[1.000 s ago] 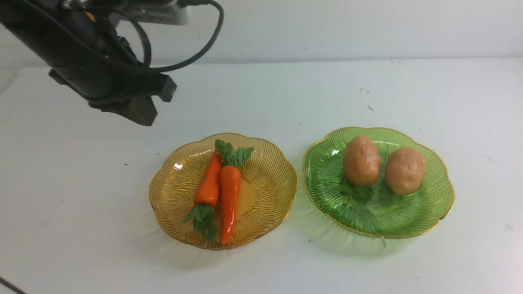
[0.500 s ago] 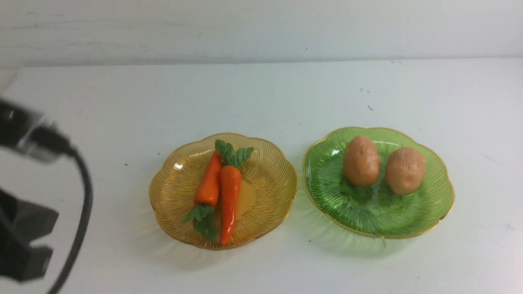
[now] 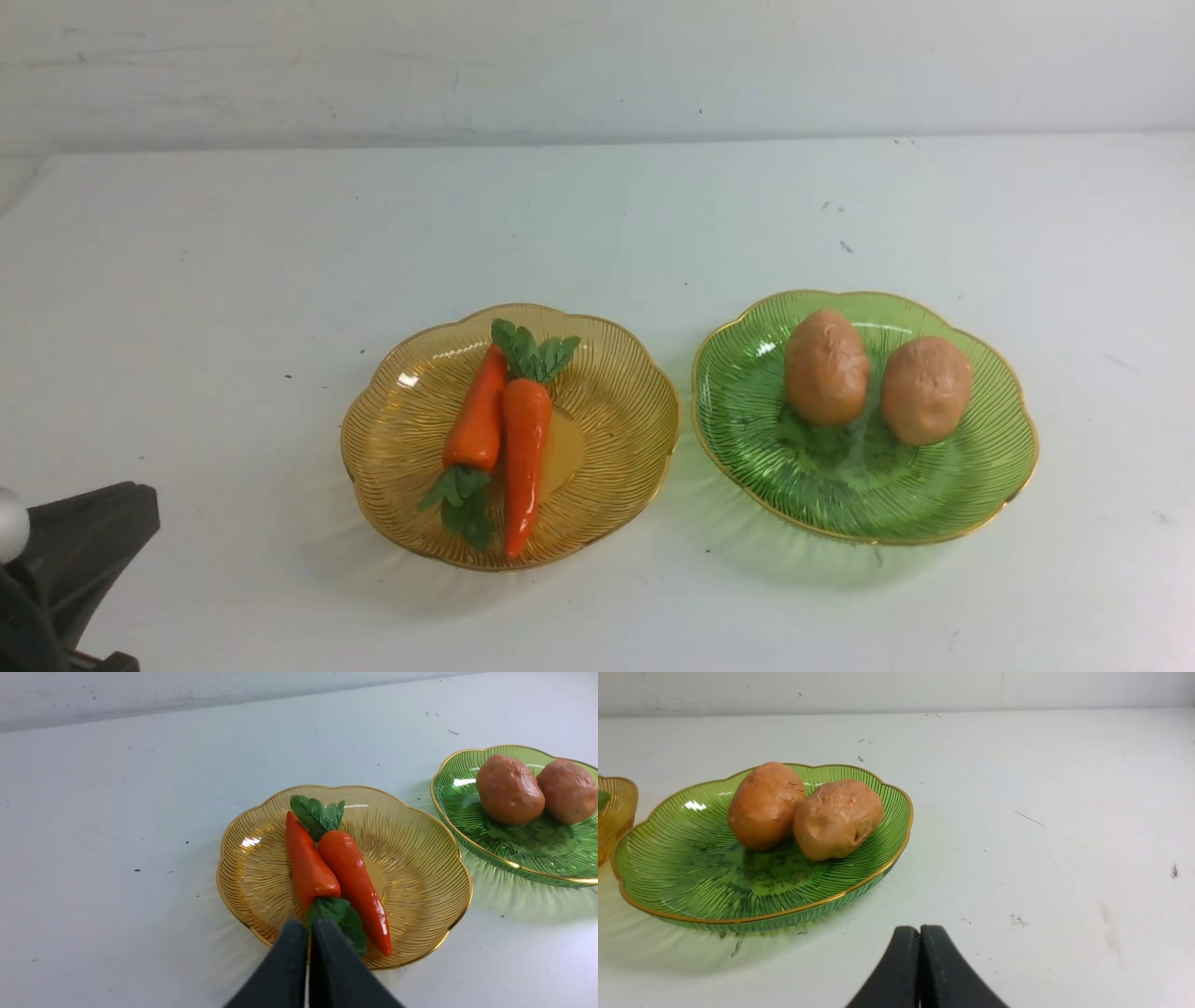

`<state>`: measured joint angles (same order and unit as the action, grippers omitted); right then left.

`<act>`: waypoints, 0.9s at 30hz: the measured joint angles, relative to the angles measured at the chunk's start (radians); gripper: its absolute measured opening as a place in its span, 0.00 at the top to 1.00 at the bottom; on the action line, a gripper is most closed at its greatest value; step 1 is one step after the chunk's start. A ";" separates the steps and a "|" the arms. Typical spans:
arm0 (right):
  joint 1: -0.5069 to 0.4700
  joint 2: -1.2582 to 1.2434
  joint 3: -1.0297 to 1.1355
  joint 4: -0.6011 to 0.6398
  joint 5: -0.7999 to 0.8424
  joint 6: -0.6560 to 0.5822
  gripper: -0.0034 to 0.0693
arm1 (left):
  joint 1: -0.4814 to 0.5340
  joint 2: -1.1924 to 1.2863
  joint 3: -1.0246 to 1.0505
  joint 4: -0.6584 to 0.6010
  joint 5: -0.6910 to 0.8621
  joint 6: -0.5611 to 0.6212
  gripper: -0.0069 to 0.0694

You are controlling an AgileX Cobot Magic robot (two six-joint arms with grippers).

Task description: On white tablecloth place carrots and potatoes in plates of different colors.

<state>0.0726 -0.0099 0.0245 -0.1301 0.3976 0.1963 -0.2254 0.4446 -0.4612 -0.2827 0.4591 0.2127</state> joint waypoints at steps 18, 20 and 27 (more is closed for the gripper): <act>-0.001 0.000 0.000 0.000 0.000 0.000 0.97 | 0.145 -0.367 0.369 0.283 -0.155 -0.196 0.91; -0.001 0.000 0.000 0.000 0.000 0.000 0.97 | 0.174 -0.430 0.418 0.312 -0.155 -0.213 0.91; -0.001 0.000 0.000 0.000 0.000 0.000 0.97 | 0.185 -0.456 0.489 0.314 -0.121 -0.229 0.91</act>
<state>0.0718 -0.0099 0.0245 -0.1301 0.3976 0.1963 -0.0401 -0.0118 0.0278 0.0313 0.3383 -0.0166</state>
